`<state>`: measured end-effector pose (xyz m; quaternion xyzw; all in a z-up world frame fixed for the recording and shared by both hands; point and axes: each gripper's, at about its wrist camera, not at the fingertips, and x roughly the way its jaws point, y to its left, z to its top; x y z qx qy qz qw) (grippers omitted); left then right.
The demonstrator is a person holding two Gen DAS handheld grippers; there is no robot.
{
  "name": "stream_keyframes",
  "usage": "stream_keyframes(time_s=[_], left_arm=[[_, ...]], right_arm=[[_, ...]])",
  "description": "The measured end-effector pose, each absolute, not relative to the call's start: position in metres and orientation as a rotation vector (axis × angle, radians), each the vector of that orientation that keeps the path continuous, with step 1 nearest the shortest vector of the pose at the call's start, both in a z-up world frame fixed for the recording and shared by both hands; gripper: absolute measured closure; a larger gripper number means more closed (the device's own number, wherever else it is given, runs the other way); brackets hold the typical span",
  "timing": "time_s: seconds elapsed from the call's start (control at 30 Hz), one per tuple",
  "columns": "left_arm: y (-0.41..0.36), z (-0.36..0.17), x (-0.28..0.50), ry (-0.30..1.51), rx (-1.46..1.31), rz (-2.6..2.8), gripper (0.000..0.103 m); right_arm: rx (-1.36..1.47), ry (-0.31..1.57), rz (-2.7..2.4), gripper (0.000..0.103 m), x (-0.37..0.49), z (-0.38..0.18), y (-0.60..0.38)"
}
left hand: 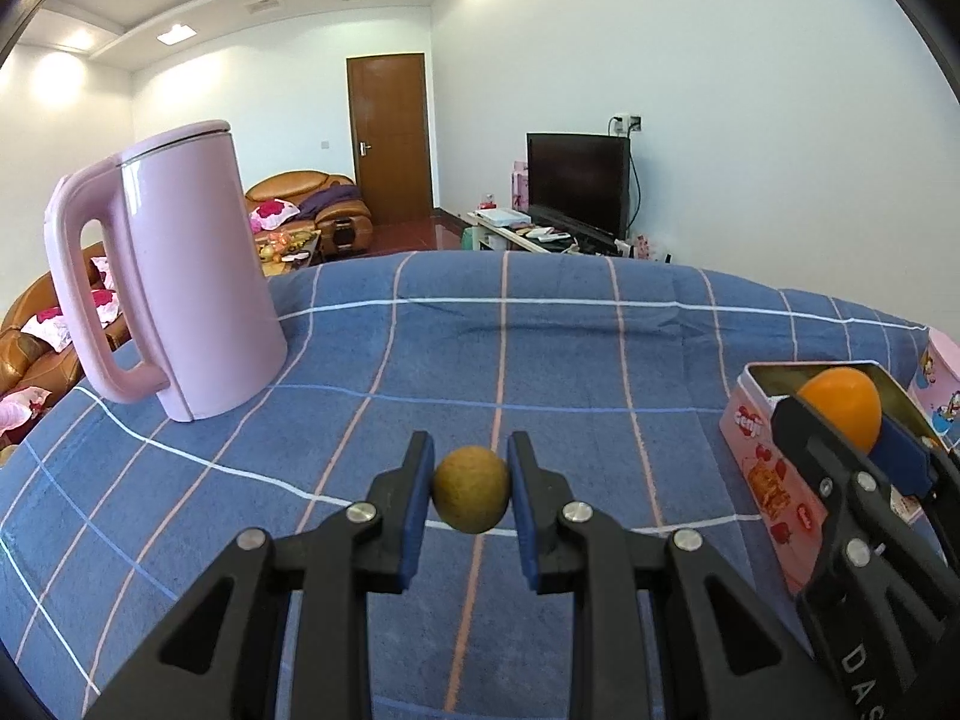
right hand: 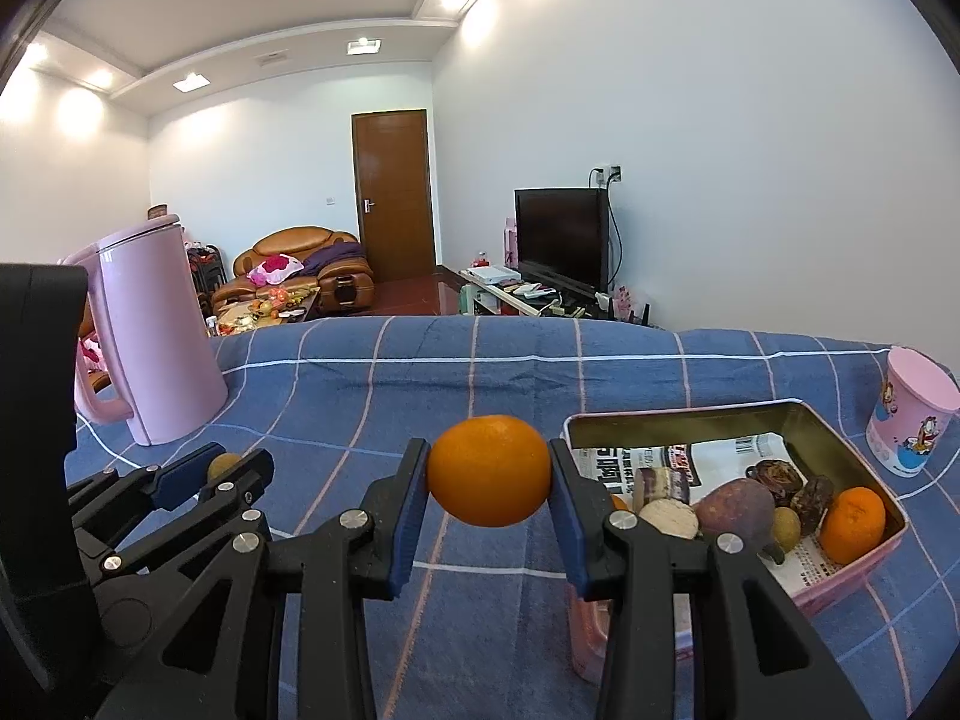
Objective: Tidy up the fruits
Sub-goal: 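Carry the orange and kiwi over the pink tin with both tools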
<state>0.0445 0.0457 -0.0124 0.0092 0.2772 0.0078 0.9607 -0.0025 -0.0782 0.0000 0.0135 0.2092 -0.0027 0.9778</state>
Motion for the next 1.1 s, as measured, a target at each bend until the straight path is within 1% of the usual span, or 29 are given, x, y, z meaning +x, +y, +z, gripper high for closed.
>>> stream_keyframes(time_s=[0.5,1.1], left_arm=[[0.019,-0.012,0.031,0.571,0.013,-0.013,0.077],[-0.039,-0.011,0.020,0.569,0.047,-0.076,0.077]], right_arm=[[0.013,0.412,-0.035,0.062,-0.019,0.000,-0.105],[0.010,0.411,-0.087,0.062,-0.035,0.003,-0.162]])
